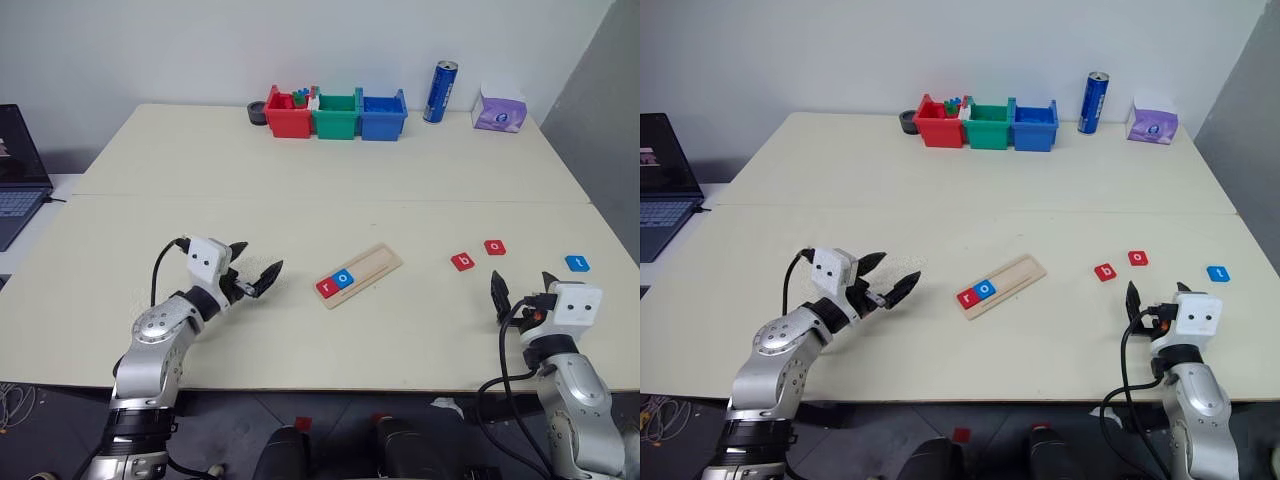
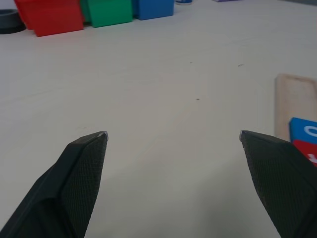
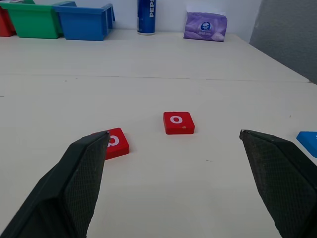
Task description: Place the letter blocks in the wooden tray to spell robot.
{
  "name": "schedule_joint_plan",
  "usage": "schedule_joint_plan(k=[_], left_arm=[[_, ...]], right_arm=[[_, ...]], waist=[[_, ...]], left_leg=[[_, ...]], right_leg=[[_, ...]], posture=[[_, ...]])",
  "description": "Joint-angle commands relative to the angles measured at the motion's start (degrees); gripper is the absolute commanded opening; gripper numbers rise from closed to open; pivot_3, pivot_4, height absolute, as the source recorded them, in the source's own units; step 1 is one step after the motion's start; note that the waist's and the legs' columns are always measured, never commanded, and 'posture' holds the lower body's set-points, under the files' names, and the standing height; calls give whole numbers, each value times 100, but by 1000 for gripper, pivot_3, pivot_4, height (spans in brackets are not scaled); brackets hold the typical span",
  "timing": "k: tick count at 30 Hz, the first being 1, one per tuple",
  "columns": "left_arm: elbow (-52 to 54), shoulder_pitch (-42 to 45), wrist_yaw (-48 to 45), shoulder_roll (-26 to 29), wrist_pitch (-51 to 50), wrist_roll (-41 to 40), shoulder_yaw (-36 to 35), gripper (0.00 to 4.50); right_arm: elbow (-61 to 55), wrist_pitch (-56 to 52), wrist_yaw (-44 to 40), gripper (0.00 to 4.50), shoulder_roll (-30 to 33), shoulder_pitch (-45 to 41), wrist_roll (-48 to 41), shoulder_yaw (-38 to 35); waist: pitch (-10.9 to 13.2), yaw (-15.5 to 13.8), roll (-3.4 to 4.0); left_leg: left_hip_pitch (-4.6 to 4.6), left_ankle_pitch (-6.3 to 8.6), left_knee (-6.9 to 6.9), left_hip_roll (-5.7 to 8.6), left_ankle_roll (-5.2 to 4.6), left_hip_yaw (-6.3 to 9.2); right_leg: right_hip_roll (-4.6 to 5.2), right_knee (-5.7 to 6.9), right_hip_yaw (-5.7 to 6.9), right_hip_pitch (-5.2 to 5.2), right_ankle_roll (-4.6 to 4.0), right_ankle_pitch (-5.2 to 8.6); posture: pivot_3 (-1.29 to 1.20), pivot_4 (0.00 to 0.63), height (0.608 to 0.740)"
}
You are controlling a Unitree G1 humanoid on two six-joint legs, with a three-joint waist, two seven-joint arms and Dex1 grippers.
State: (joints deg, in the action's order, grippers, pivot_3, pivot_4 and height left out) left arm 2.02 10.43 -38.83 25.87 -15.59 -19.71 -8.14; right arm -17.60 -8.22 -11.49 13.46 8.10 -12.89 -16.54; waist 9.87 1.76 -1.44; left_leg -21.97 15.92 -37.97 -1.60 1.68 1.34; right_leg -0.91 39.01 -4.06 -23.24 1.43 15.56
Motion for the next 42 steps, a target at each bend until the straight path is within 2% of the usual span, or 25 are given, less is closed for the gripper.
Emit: schedule_joint_plan(k=[1,6,10,14,18,24,35,42], left_arm=[[350,118,-447,209,-206,-288,113,4500],[361,344,-965,434,-305,-215,539,4500],[226,692,-1296,496,-431,-149,928,4500],[154,946,-1534,550,-742,-70,1319,4500],[56,1094,-1647,571,-757,128,1615,4500],[-295,1240,-1330,418,-573,679,1904,4500],[-948,1437,-968,79,-215,1250,2052,4500],[-958,1476,-1081,59,-379,1361,2190,4500]], right_arm=[[-400,-42,-331,4458,107,68,-220,176],[-1047,-743,-1071,4458,336,215,-937,719],[-1924,-1551,-2106,4458,1269,336,-1504,1390],[-2274,-1964,-2358,4458,1807,145,-1798,1484],[-2366,-2111,-2328,4458,1908,13,-1918,1453],[-2468,-2096,-2344,4458,2004,178,-1824,1488],[-2580,-2078,-2317,4458,2019,291,-1732,1648],[-2610,-2082,-2296,4458,2021,317,-1719,1672]], waist=[[0,4,0],[1,4,1],[2,1,2],[3,1,-3],[5,1,-5],[5,-4,-6],[5,-9,-8],[3,-8,-9]], left_leg=[[0,0,0,0,0,0],[-1,0,0,0,0,1],[-1,0,-2,3,-1,5],[-2,0,-3,4,-1,6],[-2,0,-3,6,-1,5],[-4,0,-2,5,-1,6],[-4,0,-5,5,-1,5],[-4,0,-7,5,-1,6]], right_leg=[[-1,0,0,0,0,0],[-2,0,2,0,0,1],[-2,-2,2,1,0,2],[-4,-4,5,2,2,3],[-8,-3,7,2,3,3],[-8,-4,8,2,3,4],[-6,-3,9,2,3,4],[-6,-3,9,4,4,3]], posture=[[0,150,740],[0,150,740],[0,150,740],[0,150,740],[0,150,740],[0,150,740],[0,150,740],[0,150,740]])
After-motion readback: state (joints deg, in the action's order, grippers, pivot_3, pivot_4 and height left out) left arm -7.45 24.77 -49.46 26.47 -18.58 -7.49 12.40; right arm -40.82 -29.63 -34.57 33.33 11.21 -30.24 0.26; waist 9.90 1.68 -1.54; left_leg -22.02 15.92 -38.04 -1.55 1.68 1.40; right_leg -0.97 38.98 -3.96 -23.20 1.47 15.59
